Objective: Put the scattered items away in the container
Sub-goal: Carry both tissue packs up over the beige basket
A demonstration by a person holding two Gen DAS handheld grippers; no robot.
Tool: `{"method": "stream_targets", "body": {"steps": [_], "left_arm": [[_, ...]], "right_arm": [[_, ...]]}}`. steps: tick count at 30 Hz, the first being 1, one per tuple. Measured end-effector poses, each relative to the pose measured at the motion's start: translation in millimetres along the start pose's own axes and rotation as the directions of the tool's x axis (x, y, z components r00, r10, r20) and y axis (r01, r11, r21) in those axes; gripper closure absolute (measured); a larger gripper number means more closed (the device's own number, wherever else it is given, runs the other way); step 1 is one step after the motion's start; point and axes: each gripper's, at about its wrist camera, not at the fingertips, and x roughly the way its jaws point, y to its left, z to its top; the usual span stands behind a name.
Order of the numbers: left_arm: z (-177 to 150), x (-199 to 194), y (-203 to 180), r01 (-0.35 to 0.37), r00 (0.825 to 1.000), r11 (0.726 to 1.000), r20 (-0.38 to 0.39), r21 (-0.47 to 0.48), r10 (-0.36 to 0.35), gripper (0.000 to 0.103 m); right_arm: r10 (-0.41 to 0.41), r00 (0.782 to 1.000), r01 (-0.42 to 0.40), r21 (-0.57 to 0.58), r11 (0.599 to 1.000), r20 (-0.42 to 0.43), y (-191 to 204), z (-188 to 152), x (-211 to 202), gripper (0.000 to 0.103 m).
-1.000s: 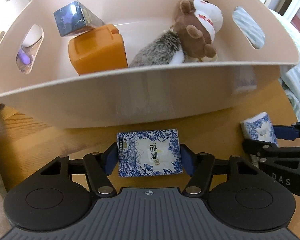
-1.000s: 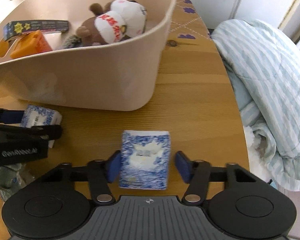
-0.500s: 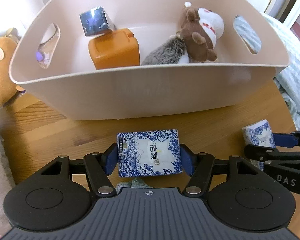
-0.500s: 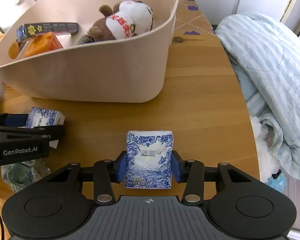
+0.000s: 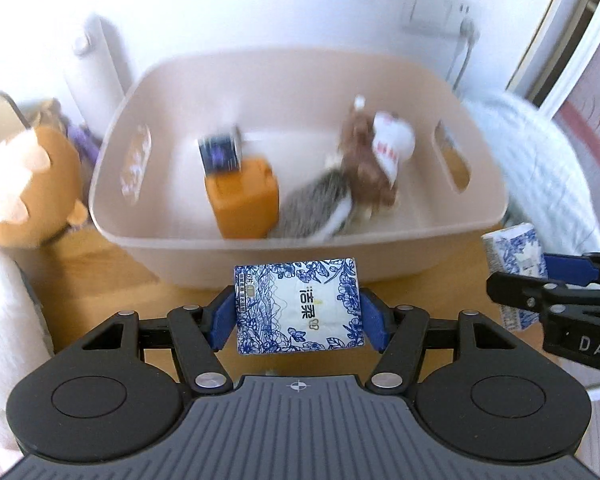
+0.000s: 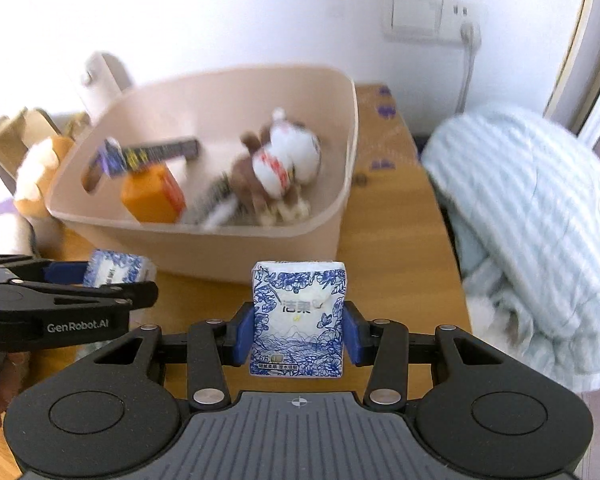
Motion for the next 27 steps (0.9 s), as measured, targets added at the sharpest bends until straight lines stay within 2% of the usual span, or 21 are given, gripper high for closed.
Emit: {"method": "stream_targets", "body": {"steps": [5, 17, 23, 27], "left_arm": [[16.7, -15.5, 3.0, 0.030, 0.999, 0.998, 0.012, -0.053, -0.030, 0.039], [62.0, -55.6, 7.4, -0.022, 0.992, 0.999, 0.121, -0.049, 0.028, 0.039], [83.9, -46.7, 13.6, -0.046, 0.989, 0.998, 0.138, -0.053, 0.053, 0.039], [96.4, -26.7, 18.4, -0.055, 0.991, 0.996, 0.119, -0.064, 0.062, 0.039]], "right_arm": [[0.005, 0.997, -0.002, -0.044, 0.999, 0.071, 15.0, 17.9, -30.0, 0.061], [0.028, 0.984, -0.013, -0.080, 0.997, 0.178, 25.2, 59.9, -46.1, 0.061], [0.032, 0.982, -0.020, -0.067, 0.998, 0.186, 26.3, 77.5, -32.7, 0.061], [0.026, 0.985, -0.018, -0.049, 0.999, 0.169, 24.5, 87.4, -14.1, 0.061]]}}
